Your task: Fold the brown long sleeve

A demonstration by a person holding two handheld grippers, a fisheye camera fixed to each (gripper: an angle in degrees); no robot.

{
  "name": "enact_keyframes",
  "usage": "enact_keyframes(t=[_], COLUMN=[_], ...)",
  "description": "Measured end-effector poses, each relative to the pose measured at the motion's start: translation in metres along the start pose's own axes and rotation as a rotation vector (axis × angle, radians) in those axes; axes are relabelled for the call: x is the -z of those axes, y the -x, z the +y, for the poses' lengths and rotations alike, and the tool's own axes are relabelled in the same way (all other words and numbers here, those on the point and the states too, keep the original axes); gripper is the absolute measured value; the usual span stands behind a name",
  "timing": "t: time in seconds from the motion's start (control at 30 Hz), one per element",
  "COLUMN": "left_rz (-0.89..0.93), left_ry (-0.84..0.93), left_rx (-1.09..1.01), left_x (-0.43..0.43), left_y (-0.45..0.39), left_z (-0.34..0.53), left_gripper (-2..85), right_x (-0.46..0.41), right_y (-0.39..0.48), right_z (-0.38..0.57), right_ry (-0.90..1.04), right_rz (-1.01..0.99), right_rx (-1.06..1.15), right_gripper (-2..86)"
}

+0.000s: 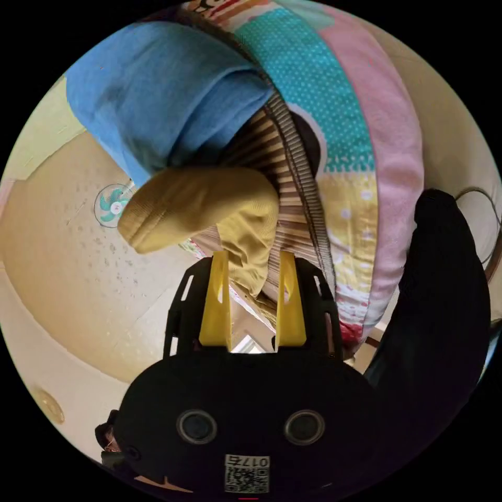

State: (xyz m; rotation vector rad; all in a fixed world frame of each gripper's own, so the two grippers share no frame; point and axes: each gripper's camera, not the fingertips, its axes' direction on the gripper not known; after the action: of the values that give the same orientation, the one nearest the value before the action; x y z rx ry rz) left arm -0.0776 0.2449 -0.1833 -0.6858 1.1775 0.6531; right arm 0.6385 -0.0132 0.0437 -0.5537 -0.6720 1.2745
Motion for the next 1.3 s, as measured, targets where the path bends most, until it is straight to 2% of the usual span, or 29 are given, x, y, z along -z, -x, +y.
enact_keyframes(t=[0.1,0.17,0.23,0.3,0.43,0.5,0.63,0.73,0.8,0.83,0.87,0.9,0.93,1.0,1.03,1.07,1.1,1.13,1.2,1.3], left_rz=[0.017,-0.02,-0.096,-0.23,-0.144,0.012,0.189,0.353,0.474,0.509,0.587,0.649,0.665,0.583,0.531,0.397,0.221,0.131,-0.113,-0.232], left_ry=[0.189,0.304,0.437,0.576,0.568,0.532,0.406,0.216,0.009,-0.045,-0.156,-0.26,-0.31,-0.43,-0.431,-0.394,-0.334,-0.303,-0.204,-0.058], left_rx=[-0.368,-0.492,-0.549,-0.531,-0.466,-0.449,-0.276,-0.022,0.255,0.337,0.504,0.655,0.723,0.886,0.882,0.817,0.697,0.63,0.309,-0.005], left_x=[-0.039,-0.071,-0.109,-0.145,-0.124,-0.091,-0.028,0.033,0.078,0.087,0.101,0.113,0.119,0.151,0.161,0.18,0.199,0.206,0.22,0.202], left_y=[-0.091,-0.132,-0.157,-0.166,-0.155,-0.134,-0.075,0.002,0.08,0.101,0.142,0.179,0.196,0.242,0.249,0.257,0.255,0.251,0.219,0.178], left_z=[-0.014,-0.015,-0.014,-0.015,-0.017,-0.011,-0.006,-0.005,0.004,0.009,0.021,0.035,0.043,0.065,0.066,0.059,0.045,0.037,0.006,-0.027], left_gripper=[8.3,9.3,8.0,5.8,6.4,5.9,6.1,7.6,9.5,10.2,11.6,12.8,13.4,13.8,13.9,14.7,16.0,16.1,16.1,13.5], right_x=[0.012,0.018,0.02,0.011,-0.039,-0.104,-0.234,-0.361,-0.459,-0.478,-0.494,-0.49,-0.483,-0.445,-0.436,-0.418,-0.402,-0.394,-0.371,-0.362], right_y=[0.002,0.012,0.029,0.075,0.17,0.215,0.207,0.117,-0.012,-0.052,-0.121,-0.168,-0.183,-0.226,-0.236,-0.254,-0.27,-0.278,-0.306,-0.333], right_z=[0.0,0.006,0.019,0.051,0.127,0.197,0.313,0.382,0.398,0.395,0.389,0.389,0.393,0.42,0.425,0.433,0.439,0.442,0.449,0.456], right_ry=[-0.049,-0.068,-0.057,0.013,0.209,0.377,0.653,0.894,1.155,1.217,1.283,1.311,1.316,1.359,1.366,1.38,1.392,1.396,1.391,1.366], right_rz=[0.026,0.05,-0.01,-0.17,-0.218,-0.228,-0.201,0.028,0.456,0.597,0.826,0.93,0.936,0.924,0.934,0.95,0.955,0.955,0.974,0.984], right_rx=[0.029,0.104,0.186,0.386,0.798,1.069,1.318,1.386,1.28,1.216,1.069,0.984,0.985,1.045,1.042,1.019,0.985,0.967,0.891,0.833], right_gripper=[8.3,4.8,2.9,2.1,1.6,1.6,1.8,1.9,2.1,2.1,2.2,2.2,2.3,2.6,2.7,3.1,3.4,3.5,3.9,4.1])
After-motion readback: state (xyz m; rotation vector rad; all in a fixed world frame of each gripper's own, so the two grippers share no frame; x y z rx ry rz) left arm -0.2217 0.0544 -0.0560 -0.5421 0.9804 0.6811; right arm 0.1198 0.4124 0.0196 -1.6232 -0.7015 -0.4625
